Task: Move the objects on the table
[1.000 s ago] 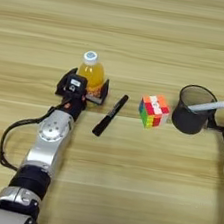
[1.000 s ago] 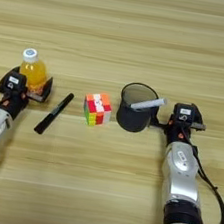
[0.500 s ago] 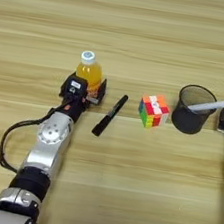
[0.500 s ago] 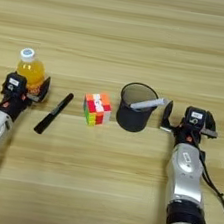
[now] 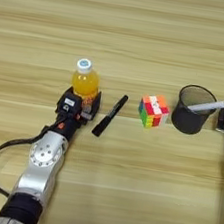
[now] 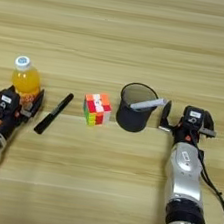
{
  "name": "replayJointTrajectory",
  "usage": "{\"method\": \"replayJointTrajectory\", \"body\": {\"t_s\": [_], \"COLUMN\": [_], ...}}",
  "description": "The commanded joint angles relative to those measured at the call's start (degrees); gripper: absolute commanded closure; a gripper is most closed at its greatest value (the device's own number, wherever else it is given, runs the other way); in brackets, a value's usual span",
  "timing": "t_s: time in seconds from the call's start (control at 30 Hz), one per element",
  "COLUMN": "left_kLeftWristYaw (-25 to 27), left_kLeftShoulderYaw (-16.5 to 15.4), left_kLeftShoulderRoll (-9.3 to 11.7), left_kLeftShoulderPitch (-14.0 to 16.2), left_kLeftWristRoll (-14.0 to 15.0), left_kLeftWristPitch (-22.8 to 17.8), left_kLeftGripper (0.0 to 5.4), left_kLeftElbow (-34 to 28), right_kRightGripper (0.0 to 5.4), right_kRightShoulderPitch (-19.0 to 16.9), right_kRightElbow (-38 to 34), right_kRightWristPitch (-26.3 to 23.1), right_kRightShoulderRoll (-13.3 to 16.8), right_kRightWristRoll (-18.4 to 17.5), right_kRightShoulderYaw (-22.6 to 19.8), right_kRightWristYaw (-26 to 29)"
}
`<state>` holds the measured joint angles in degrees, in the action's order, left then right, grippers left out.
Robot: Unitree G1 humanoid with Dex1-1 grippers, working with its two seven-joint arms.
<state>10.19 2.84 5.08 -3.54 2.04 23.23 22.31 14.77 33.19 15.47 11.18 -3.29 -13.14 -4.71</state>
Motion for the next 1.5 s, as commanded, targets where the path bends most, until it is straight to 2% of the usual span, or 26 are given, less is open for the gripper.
{"method": "replayJointTrajectory", "body": {"t_s": [0.03, 0.2, 0.23, 0.37, 0.67, 0.87, 0.93, 1.2, 1.5], "left_kLeftWristYaw": [0.43, 0.61, 0.64, 1.16, 0.53, 0.46, 0.41, -0.22, 0.09], "left_kLeftShoulderYaw": [1.08, 1.60, 1.77, 1.65, 1.28, 0.85, 0.67, 0.03, 0.40], "left_kLeftShoulderRoll": [-0.21, -0.12, -0.03, -0.30, -0.44, -0.02, 0.13, 0.70, 0.41], "left_kLeftShoulderPitch": [3.34, 3.61, 3.48, 2.52, -2.46, -4.39, -4.66, -2.59, -0.61], "left_kLeftWristRoll": [-1.27, -1.39, -1.58, -0.49, -0.39, -0.15, -0.14, 0.07, 1.09], "left_kLeftWristPitch": [-1.98, -2.16, -2.14, -2.97, -4.65, -5.95, -6.44, -11.02, -16.55], "left_kLeftGripper": [2.00, 2.00, 1.64, 1.35, 0.59, 0.05, 0.02, 0.02, 0.02], "left_kLeftElbow": [1.09, 0.78, 0.79, -0.16, -2.60, -4.46, -5.44, -18.18, -31.24], "right_kRightGripper": [0.00, 0.00, 0.00, 0.00, 0.00, 0.00, 0.00, 0.00, 0.00], "right_kRightShoulderPitch": [0.65, 0.69, 0.71, 0.86, 0.99, 0.73, 0.66, 0.79, 1.26], "right_kRightElbow": [-1.03, -1.04, -0.98, -0.66, -0.34, -0.88, -1.02, -0.80, 0.09], "right_kRightWristPitch": [-1.01, -1.17, -1.18, -1.13, -0.93, -1.01, -1.04, -0.93, -0.60], "right_kRightShoulderRoll": [-0.24, -0.34, -0.35, -0.40, -0.65, -0.76, -0.77, -0.75, -0.78], "right_kRightWristRoll": [0.16, 0.22, 0.22, 0.24, 0.44, 0.43, 0.41, 0.40, 0.42], "right_kRightShoulderYaw": [0.22, 0.40, 0.44, 0.61, 1.23, 1.62, 1.67, 1.78, 1.86], "right_kRightWristYaw": [-0.35, -0.26, -0.21, -0.09, 0.15, 0.09, 0.11, 0.23, 0.25]}}
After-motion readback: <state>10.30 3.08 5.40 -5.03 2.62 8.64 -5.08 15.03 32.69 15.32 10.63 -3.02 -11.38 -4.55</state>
